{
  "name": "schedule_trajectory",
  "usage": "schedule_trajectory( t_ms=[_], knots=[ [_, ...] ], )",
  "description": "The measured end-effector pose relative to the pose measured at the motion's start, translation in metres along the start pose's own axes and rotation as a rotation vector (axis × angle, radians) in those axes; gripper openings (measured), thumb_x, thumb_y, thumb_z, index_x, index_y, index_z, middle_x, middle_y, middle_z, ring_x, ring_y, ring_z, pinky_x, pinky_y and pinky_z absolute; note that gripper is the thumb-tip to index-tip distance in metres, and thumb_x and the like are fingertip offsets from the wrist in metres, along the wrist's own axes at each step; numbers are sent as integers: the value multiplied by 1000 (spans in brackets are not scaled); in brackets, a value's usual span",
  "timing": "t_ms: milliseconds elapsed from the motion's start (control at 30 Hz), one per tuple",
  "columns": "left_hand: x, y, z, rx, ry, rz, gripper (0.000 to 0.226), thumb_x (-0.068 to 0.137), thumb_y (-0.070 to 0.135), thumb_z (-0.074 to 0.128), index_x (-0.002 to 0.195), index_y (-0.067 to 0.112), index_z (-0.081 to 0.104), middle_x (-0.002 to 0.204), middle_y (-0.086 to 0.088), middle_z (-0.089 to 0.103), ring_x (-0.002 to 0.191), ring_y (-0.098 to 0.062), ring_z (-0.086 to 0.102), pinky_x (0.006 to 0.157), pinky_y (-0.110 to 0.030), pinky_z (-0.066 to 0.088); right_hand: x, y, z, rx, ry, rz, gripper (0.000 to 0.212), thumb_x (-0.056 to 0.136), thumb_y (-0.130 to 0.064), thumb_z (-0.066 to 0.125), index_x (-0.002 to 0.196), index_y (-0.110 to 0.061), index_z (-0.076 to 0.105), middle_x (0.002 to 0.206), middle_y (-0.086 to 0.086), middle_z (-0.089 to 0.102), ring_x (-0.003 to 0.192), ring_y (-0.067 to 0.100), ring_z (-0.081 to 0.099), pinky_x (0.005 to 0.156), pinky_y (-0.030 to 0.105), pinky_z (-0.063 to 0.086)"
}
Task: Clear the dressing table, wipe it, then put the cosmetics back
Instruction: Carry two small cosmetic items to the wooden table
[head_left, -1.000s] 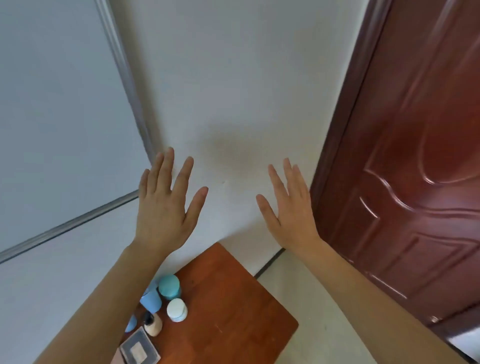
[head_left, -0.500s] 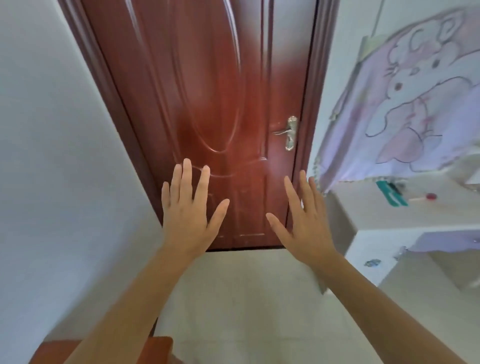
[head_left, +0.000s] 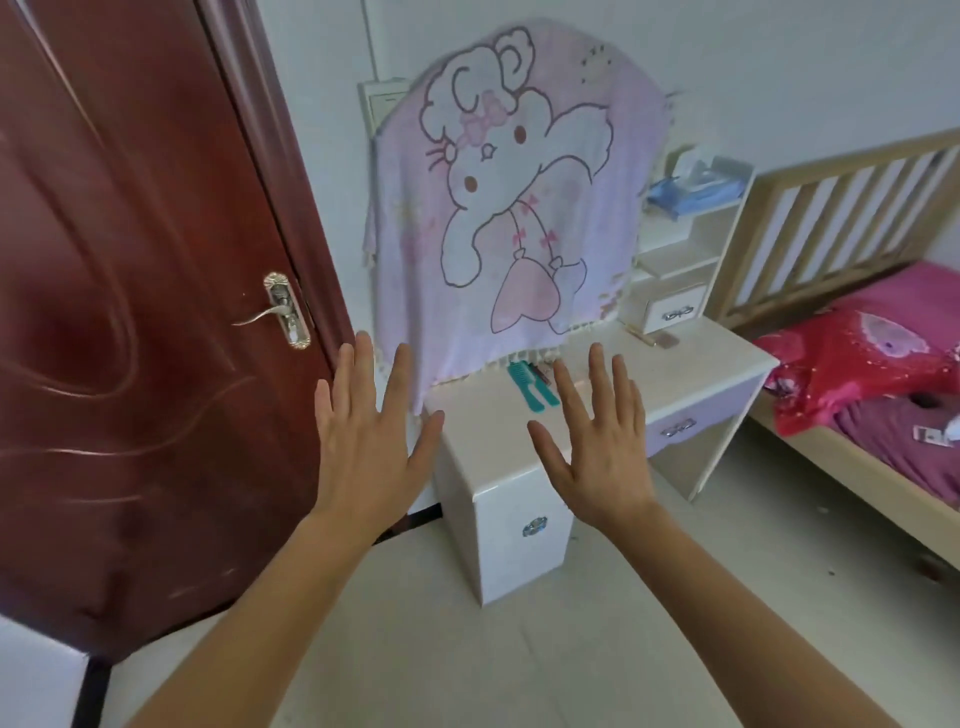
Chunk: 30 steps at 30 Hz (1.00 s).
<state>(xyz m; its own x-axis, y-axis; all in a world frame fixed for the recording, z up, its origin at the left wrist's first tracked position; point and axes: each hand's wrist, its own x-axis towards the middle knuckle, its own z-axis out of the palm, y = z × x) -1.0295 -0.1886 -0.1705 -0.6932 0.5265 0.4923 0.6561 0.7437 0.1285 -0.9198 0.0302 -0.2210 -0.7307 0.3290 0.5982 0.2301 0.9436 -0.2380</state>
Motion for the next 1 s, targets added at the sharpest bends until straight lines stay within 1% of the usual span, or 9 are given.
schedule_trajectory(
  t_ms=[67,167,267,400,500,667,733,833,1000],
  knots=[
    [26,18,24,-29,-8,37,70,96,53,37,155,20,18,162,-16,2,150,-31,3,116,-56,16,14,31,9,-19,-22,34,70,99,-52,42,156,-17,22,163,18,9,150,40,4,118,58,17],
    [67,41,74,-65,-40,97,70,96,51,39,154,18,21,162,-17,4,149,-32,5,116,-57,19,34,77,32,-46,-62,109,72,99,-54,38,157,-22,12,164,14,1,150,36,-4,121,54,9],
    [111,56,126,-105,-85,126,74,95,53,39,155,20,13,162,-15,-1,149,-33,3,116,-58,17,55,118,55,-108,-93,160,73,99,-55,37,158,-23,7,165,11,-4,150,34,-8,122,50,3],
    [185,79,195,-196,-176,148,79,92,56,37,155,25,2,162,-11,-12,149,-33,-7,117,-58,9,99,184,82,-186,-156,254,72,98,-59,28,158,-23,8,165,11,-2,151,35,-6,121,55,10],
    [244,98,233,-227,-224,228,77,91,61,29,154,27,-1,162,-9,-14,149,-30,-10,117,-52,5,133,230,91,-220,-203,324,73,98,-61,22,158,-22,8,165,10,-6,151,34,-8,120,57,13],
    [334,143,289,-219,-309,321,77,92,61,31,155,24,6,163,-12,-4,149,-33,2,117,-53,17,169,304,100,-276,-204,459,72,96,-56,27,157,-23,10,165,9,-7,150,32,-10,120,50,4],
    [356,164,315,-234,-344,348,77,93,60,32,155,26,2,163,-9,-11,150,-30,-1,118,-51,14,177,335,107,-300,-211,500,70,97,-53,31,157,-22,11,164,10,-6,150,33,-9,120,50,4],
    [381,194,360,-237,-410,379,78,96,59,36,155,26,-2,161,-7,-20,150,-28,-7,119,-50,10,189,384,123,-294,-256,553,71,99,-50,37,157,-25,5,164,8,-12,150,31,-15,121,51,1],
    [414,240,442,-189,-542,329,78,93,58,30,155,24,-2,160,-8,-20,149,-28,-10,118,-52,10,220,479,168,-232,-353,528,69,99,-45,42,157,-25,10,164,9,-8,150,33,-14,116,43,-10]
  ],
)
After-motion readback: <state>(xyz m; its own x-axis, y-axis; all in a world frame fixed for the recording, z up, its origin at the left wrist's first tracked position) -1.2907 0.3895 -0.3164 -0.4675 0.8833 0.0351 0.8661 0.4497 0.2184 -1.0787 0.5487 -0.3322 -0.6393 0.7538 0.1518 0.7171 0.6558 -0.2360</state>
